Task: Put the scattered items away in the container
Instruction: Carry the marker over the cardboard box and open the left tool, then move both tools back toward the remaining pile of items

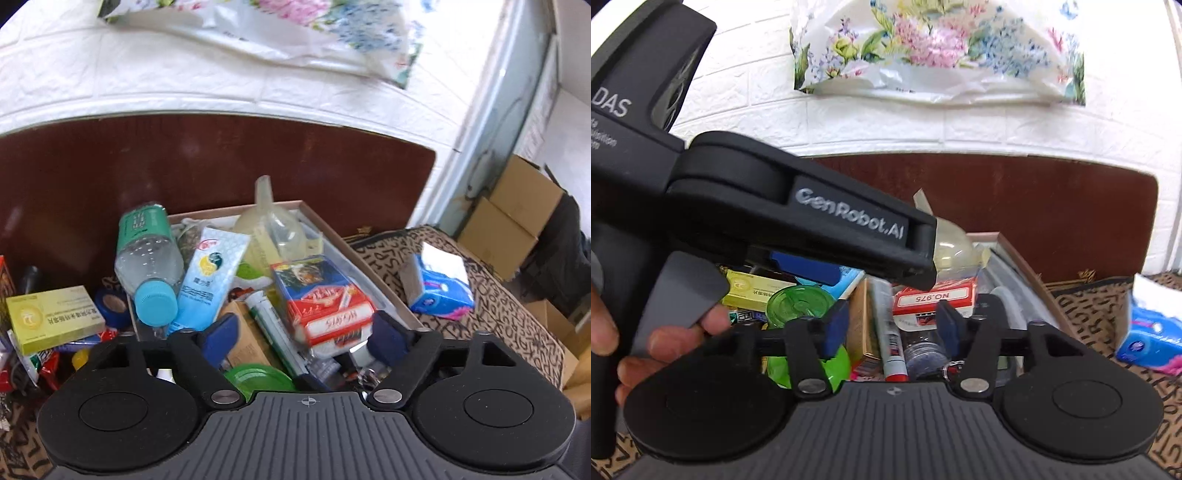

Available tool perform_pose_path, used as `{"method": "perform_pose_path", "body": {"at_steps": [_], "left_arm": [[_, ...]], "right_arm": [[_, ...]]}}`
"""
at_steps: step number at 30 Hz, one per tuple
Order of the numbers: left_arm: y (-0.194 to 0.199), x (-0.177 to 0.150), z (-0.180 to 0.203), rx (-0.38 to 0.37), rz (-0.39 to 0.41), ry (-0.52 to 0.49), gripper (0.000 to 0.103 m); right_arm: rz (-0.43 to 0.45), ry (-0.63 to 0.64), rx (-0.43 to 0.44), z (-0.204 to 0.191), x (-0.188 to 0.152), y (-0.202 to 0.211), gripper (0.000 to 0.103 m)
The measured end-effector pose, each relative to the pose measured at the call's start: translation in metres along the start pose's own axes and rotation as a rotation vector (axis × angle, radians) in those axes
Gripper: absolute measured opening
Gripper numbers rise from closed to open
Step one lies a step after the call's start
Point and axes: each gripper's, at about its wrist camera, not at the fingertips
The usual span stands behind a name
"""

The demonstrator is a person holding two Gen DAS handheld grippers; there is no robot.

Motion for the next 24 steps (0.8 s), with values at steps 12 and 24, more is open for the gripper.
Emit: {"method": "perform_pose_path", "body": {"at_steps": [12,24], "left_arm": [[0.034,-0.023,0.003,0.044,0.021,0.015,0.103],[0.098,-0.100,-0.012,0.070,0.056,0.056,0.103]], "right_arm": [[0.004,-0.004,-0.066,0.000,-0.004,0.024,0.103],[-0.043,0.064,0.008,-0.055,-0.031,0.059,0.103]]}}
Point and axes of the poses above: each gripper's, at about its wrist camera, not at the fingertips, and y roughly against the way its jaws point, z to its right, x to its top, and after that the axes turned 7 degrees about z, right-handed
